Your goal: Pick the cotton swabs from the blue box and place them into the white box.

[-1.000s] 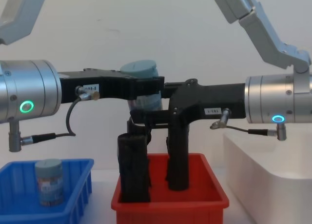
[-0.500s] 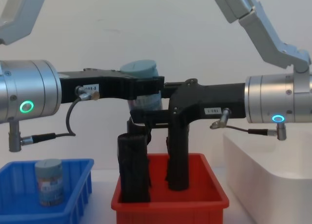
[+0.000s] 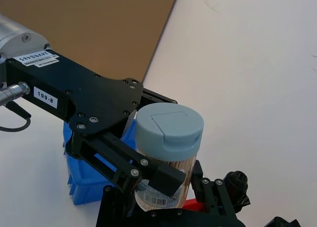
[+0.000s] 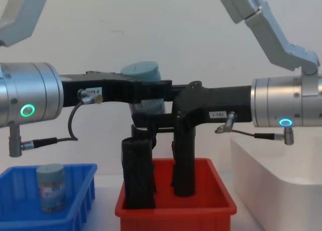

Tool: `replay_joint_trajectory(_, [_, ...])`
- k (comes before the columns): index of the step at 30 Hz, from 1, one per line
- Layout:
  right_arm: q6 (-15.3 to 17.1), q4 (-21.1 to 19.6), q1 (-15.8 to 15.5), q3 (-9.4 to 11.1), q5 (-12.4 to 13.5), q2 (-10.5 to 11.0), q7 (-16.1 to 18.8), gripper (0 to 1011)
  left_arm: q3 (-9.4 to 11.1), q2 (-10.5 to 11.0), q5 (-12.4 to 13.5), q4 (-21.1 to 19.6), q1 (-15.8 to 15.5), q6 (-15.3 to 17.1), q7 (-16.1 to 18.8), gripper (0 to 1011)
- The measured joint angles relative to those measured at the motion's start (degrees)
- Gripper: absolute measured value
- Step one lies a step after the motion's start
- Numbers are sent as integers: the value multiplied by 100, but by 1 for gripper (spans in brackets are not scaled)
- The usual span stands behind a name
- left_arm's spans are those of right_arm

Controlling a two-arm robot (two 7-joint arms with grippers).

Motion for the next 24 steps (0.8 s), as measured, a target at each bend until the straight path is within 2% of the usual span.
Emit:
replay_joint_trajectory(1, [0,0,0,1,0,0,-1,667,0,0,0,0,0,0,0,830])
replay_joint_trajectory(7, [-5,0,0,4,0,5,-8,665,0,0,0,0,0,0,0,1003])
replay_joint_trajectory(16, [21,-52,-62,57,-20,98,-229,667,0,0,-1,-3,0,-2,-2,1003])
replay_joint_trajectory(24, [112,-188,-202,161,-56,263,-654,667,0,0,-2,-3,0,-5,-5,1003])
